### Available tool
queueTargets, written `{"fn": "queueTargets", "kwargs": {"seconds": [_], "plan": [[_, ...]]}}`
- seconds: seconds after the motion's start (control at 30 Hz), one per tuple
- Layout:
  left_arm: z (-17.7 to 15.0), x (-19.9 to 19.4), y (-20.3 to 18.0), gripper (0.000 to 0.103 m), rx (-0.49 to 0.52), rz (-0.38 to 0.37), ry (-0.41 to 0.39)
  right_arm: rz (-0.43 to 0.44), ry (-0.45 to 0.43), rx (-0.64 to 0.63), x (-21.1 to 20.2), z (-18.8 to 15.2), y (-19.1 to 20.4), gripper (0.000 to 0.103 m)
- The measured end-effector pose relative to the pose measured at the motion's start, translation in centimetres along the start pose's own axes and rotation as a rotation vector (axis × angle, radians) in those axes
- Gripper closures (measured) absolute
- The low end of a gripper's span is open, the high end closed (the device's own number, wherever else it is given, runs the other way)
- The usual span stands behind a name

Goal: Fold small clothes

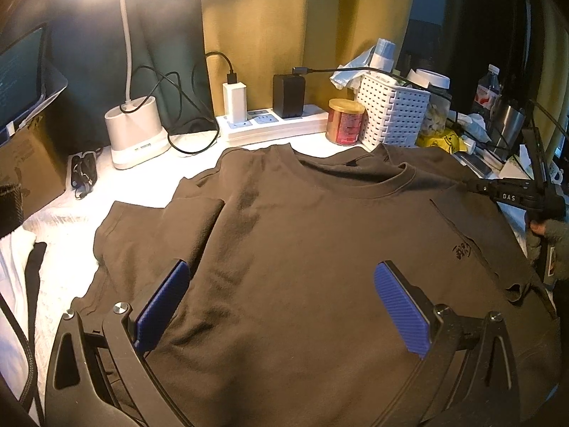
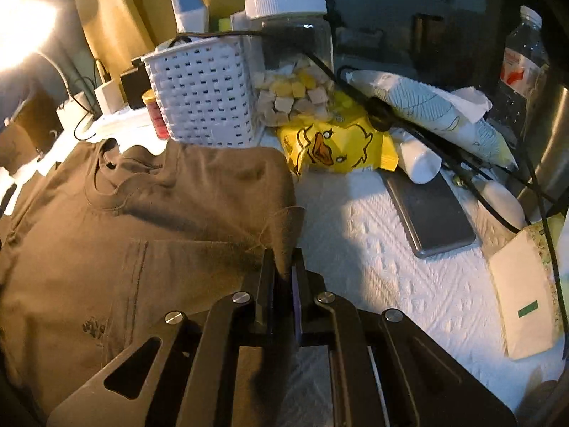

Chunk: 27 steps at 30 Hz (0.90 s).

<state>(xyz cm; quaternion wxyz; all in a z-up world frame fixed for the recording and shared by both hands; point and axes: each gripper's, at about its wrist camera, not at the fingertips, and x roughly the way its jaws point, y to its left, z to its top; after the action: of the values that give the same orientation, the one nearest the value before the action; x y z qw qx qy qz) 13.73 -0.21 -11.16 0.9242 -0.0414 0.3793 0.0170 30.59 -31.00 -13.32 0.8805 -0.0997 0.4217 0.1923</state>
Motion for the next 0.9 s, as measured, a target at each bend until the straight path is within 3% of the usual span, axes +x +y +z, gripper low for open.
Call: {"fn": "queueTargets", "kwargs": {"seconds": [0.2,0.27,0.33,0.9], "plan": [[-0.1,-0.8,1.4,0.001,-0.012,0.026,-0.006,-0.044,0.006,-0.007,-0.4,0.0,0.8,0.087],[-0.2,-1.2,2.1,0.001,-0.021,0.035,-0.014,-0.064,-0.002,-0.004,-0.9,-0.1,1.0,0.073],[-0.3,-1.8,2.9,0.001,-0.032,0.041,-0.024,-0.070,-0.013,0.002,-1.8,-0.2,1.2,0.068],[-2.8,-3.7,11.6,0.001,-0.100,0.046,-0.022,-0.080,-0.068,0.011,-9.8,-2.3,7.5,0.067]]}}
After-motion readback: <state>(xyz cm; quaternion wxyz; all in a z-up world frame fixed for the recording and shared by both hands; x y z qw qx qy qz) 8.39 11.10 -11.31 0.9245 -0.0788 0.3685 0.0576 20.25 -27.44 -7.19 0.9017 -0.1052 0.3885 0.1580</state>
